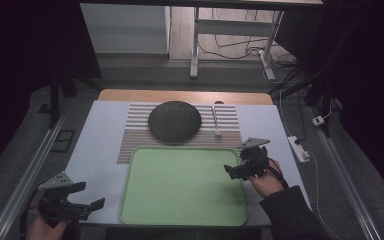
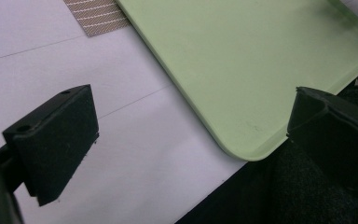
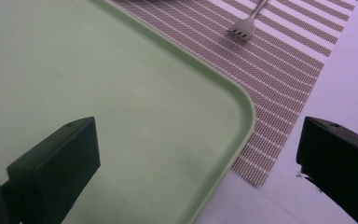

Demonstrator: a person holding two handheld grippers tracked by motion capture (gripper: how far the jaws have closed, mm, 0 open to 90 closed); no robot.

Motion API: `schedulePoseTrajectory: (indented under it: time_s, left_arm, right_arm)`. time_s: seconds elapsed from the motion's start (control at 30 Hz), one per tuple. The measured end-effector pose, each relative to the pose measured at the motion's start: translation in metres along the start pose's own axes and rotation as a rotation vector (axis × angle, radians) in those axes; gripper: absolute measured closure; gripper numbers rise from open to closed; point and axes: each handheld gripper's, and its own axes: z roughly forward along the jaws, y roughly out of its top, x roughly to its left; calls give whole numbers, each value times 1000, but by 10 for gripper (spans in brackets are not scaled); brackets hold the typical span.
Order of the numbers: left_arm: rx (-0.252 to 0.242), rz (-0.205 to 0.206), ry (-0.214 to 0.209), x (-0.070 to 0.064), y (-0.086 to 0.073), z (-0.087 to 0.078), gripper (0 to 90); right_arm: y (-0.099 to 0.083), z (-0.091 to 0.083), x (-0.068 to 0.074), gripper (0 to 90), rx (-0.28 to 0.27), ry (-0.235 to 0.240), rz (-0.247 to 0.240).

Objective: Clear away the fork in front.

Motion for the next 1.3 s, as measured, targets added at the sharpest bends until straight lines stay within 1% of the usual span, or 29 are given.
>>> schedulePoseTrajectory:
  time_s: [0.03,0.07,0.13,0.23,0.33,0.4,0.43,0.47,0.53,0.6,0.73,0.77,0.8,0.83,0.9,0.97,1.07,1.17,1.23,1.27,1.3]
  left_arm:
    - [0,-1,0,0,0,0,18]
    - [0,-2,0,0,0,0,14]
    - [-2,-2,-3,0,0,0,13]
    - [-1,-3,-1,0,0,0,3]
    - [-3,-4,-2,1,0,0,0]
    - [-4,-5,-2,1,0,0,0]
    - [-4,-5,-2,1,0,0,0]
    - [-3,-4,-2,1,0,0,0]
    - [-2,-4,-2,1,0,0,0]
    - [-2,-6,-2,1,0,0,0]
    - [-1,-7,-2,1,0,0,0]
    - [0,-7,-1,1,0,0,0]
    - [0,-8,-1,1,0,0,0]
    - [0,-8,-2,1,0,0,0]
    - [-1,-8,-2,1,0,0,0]
    - [-2,-8,-2,1,0,0,0]
    - [-1,-9,-3,1,0,0,0]
    - [-1,-8,-3,1,0,0,0]
    - [-1,-9,-4,2,0,0,0]
    - [-1,-10,-4,2,0,0,0]
    - [-1,-11,-3,2,0,0,0]
  right_arm:
    - [0,0,0,0,0,0,0]
    - [4,5,-2,0,5,-14,-7]
    - [5,7,-3,0,11,-22,-9]
    - [12,14,-6,0,18,-44,-23]
    - [18,21,-9,0,32,-64,-49]
    - [22,27,-13,0,42,-74,-51]
    - [26,32,-15,0,51,-84,-65]
    - [26,32,-15,0,51,-84,-65]
    - [30,37,-18,0,59,-95,-80]
    - [35,45,-20,0,80,-112,-101]
    - [41,52,-23,0,89,-125,-122]
    - [43,55,-24,0,89,-134,-133]
    - [46,60,-25,0,95,-154,-155]
    - [46,60,-25,0,95,-154,-155]
    - [50,66,-26,0,109,-169,-168]
    - [53,72,-27,0,120,-172,-185]
    - [57,82,-26,0,132,-197,-231]
    - [60,91,-25,51,156,-225,-293]
    - [61,97,-23,84,161,-247,-321]
    - [62,99,-23,113,162,-245,-337]
    - [63,101,-23,145,168,-254,-357]
